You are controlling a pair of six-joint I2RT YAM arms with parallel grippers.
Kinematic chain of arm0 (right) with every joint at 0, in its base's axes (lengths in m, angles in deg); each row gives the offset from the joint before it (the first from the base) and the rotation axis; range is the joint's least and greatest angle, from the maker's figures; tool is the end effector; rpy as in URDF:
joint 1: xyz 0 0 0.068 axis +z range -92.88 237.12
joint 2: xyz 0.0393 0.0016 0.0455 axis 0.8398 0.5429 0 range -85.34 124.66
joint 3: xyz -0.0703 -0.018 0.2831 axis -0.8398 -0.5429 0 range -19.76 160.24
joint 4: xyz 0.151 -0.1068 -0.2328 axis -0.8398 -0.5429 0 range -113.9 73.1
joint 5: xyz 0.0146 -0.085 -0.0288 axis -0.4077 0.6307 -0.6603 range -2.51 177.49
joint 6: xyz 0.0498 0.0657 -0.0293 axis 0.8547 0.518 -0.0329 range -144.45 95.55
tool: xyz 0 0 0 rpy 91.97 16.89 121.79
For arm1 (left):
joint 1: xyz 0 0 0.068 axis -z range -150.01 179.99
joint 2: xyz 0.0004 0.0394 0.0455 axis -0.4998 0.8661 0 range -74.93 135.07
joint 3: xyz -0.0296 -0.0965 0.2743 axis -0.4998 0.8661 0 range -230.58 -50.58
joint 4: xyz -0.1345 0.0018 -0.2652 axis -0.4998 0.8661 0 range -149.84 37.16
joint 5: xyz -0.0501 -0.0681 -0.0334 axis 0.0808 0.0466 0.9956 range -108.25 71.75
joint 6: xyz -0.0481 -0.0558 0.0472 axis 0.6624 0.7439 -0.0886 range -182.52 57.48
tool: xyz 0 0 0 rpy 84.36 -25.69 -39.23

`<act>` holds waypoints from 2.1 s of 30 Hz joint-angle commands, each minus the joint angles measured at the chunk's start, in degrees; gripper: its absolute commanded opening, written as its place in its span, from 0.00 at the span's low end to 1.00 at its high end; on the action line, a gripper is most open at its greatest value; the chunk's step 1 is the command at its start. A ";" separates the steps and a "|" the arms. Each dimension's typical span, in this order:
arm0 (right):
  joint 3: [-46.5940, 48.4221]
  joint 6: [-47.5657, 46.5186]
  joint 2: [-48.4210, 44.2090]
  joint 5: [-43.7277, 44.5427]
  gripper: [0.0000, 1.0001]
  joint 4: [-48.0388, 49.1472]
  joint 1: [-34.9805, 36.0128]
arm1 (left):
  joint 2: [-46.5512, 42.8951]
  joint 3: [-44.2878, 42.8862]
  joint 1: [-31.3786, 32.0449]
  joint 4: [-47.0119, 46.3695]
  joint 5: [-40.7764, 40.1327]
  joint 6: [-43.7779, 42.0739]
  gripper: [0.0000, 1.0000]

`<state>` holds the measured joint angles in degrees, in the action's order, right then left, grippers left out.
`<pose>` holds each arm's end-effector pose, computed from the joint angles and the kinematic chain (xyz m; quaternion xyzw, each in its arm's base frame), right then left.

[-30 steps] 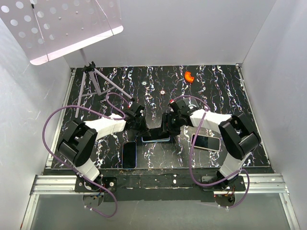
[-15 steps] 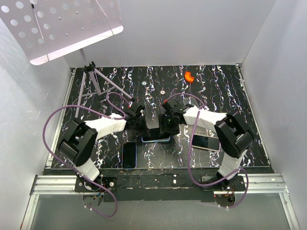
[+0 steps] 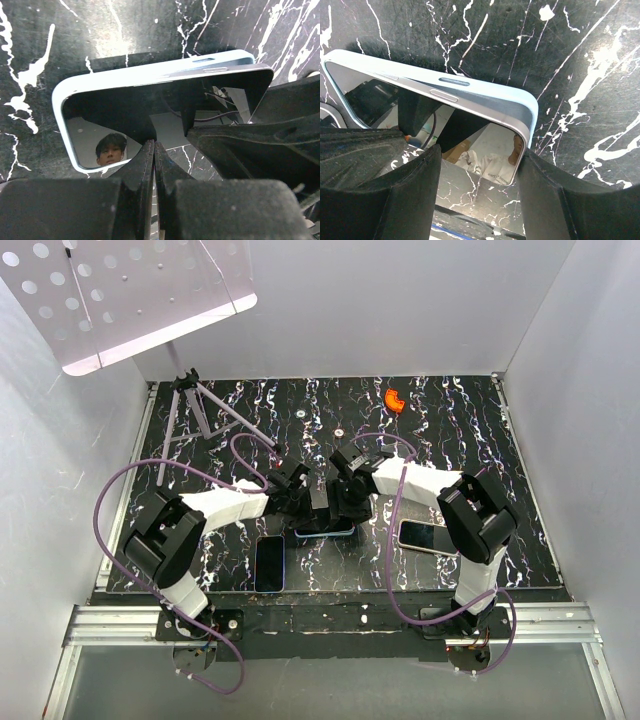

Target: Put the phone into the phone case

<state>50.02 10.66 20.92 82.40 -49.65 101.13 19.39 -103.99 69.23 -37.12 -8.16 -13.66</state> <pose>0.2948 0.2943 0.1248 -0.0842 0.9791 0.1484 0.1111 0.2712 -0.2391 0.1220 -0.0613 0.9681 -0.2195 0.1037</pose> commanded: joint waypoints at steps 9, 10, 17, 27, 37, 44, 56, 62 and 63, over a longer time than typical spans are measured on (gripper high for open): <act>-1.58 -0.04 6.42 -7.75 0.63 -1.17 5.74 | -0.90 0.06 0.83 -1.98 -1.82 1.23 0.00; -1.40 -0.04 6.33 -7.32 0.63 -1.70 5.74 | -0.63 0.23 0.75 -1.72 -2.35 1.50 0.00; -0.79 -0.83 4.40 -5.73 0.63 -3.89 5.74 | 1.21 3.66 -2.68 -2.51 -0.60 3.52 0.00; 5.89 -2.15 0.88 -3.80 0.63 -11.27 5.74 | 3.06 4.89 -3.91 -0.48 -1.39 2.82 0.00; 12.57 -4.17 -3.33 -3.00 0.63 -17.08 5.21 | 3.50 4.98 -3.91 0.75 -2.26 2.12 0.00; 1.27 -2.51 -12.64 -14.76 0.63 -8.14 -4.52 | 3.06 4.45 -3.82 1.63 -2.27 1.15 0.00; -17.92 -2.16 -11.17 -35.33 0.58 9.18 -17.38 | 1.65 3.57 -3.82 2.94 -1.56 0.01 0.00; -18.89 -0.13 -5.72 -37.11 0.48 14.38 -17.38 | 1.56 3.75 -3.82 2.94 -1.47 0.18 0.00; -18.89 0.13 -5.10 -37.11 0.46 15.08 -17.38 | 1.48 3.75 -3.82 2.86 -1.39 0.01 0.00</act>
<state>31.24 9.39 14.30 49.12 -40.28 83.82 19.96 -101.76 65.67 -40.33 -3.88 -11.15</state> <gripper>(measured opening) 0.494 0.007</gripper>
